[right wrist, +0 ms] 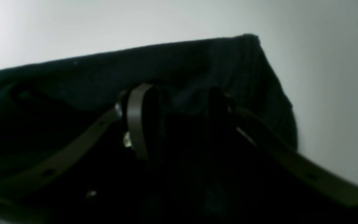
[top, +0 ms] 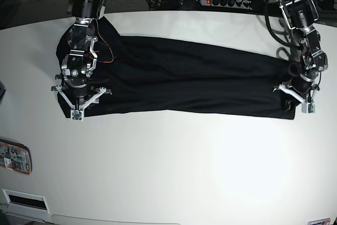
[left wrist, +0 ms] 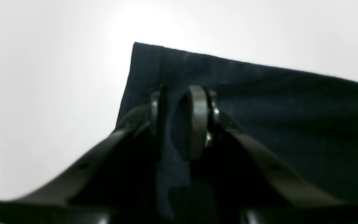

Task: Fold the T-shirt properly
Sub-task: 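Hold the folded edge with both grippers and straighten the strip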

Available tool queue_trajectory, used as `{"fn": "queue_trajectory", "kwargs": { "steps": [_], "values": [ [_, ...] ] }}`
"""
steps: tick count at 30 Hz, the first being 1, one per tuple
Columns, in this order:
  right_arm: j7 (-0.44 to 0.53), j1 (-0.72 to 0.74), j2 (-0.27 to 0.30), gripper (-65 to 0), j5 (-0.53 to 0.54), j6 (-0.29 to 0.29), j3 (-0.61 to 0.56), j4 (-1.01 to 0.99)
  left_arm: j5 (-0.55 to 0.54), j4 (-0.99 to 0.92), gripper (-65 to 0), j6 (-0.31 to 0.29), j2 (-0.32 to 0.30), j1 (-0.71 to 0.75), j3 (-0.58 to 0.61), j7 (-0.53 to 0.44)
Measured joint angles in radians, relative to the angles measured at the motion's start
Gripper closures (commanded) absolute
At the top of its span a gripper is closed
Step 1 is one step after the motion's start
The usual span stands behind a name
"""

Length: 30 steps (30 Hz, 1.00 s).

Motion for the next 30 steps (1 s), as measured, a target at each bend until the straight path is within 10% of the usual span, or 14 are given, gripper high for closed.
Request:
{"fn": "queue_trajectory", "kwargs": {
  "steps": [30],
  "values": [
    [-0.319, -0.325, -0.008, -26.5, -0.02, 0.008, -0.082, 0.518, -0.017, -0.026, -11.3, 0.013, -0.015, -0.001, 0.06, -0.037]
  ]
}}
